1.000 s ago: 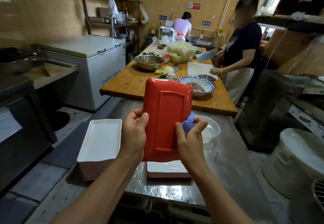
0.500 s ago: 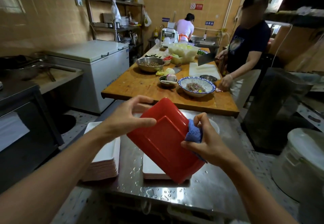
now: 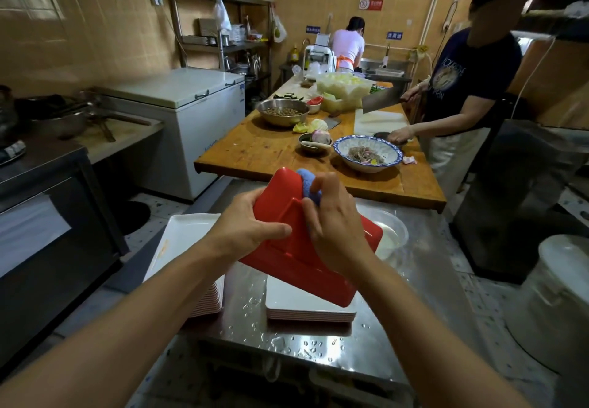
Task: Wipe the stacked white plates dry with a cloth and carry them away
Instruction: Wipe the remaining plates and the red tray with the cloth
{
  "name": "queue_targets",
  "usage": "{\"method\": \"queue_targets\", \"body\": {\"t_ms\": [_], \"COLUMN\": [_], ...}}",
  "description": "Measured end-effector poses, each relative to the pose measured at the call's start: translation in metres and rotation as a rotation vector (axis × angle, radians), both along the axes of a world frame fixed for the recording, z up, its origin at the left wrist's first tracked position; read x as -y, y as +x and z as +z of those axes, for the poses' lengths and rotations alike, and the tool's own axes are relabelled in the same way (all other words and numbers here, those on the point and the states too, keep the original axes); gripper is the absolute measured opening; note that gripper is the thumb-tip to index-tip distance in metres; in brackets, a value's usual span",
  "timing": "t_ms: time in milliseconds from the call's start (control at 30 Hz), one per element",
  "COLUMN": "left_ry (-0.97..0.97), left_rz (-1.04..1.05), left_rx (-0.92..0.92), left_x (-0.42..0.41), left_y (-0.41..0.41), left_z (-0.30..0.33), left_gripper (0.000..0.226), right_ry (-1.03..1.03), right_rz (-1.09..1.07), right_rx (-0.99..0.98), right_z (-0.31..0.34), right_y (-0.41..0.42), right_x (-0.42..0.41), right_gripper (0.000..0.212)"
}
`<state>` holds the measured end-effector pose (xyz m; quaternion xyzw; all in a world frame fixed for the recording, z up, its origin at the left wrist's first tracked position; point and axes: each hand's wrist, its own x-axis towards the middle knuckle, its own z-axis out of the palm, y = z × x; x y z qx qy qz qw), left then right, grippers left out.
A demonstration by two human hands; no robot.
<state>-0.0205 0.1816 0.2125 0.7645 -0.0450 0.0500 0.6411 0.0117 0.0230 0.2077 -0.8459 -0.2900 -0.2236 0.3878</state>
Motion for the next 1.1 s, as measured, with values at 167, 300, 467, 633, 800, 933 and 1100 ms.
{"method": "queue_targets", "body": {"t_ms": [167, 300, 467, 633, 800, 933, 1100], "left_ry": [-0.165, -0.297, -0.439, -0.587, -0.719, -0.815, -0.917], "left_rz": [0.048, 0.081, 0.204, 0.276, 0.312, 0.31, 0.256], "left_rx": [-0.066, -0.12, -0.202, -0.38, -0.518, -0.569, -0.515], "left_x": [-0.016, -0.029, -0.022, -0.012, 0.002, 0.018, 0.017], "left_y": [-0.009, -0.014, -0.009, -0.006, -0.008, -0.009, -0.019], "left_z": [-0.005, -0.007, -0.015, -0.019, -0.019, -0.02, -0.034], "left_gripper": [0.053, 0.054, 0.027, 0.017, 0.01, 0.016, 0.041], "right_ry": [-0.088, -0.037, 0.051, 0.012, -0.018, 0.026, 0.065], "right_rz": [-0.032, -0.102, -0.043, 0.034, -0.053, 0.048, 0.088], "right_rx": [0.105, -0.042, -0.156, -0.131, 0.043, 0.036, -0.031], "right_z": [-0.015, -0.033, -0.038, -0.057, -0.068, -0.073, -0.066], "right_y": [0.011, 0.025, 0.025, 0.0, -0.023, -0.048, -0.063], "right_x": [0.003, 0.034, 0.037, 0.051, 0.048, 0.007, -0.04], "right_gripper": [0.021, 0.014, 0.017, 0.029, 0.032, 0.039, 0.034]}}
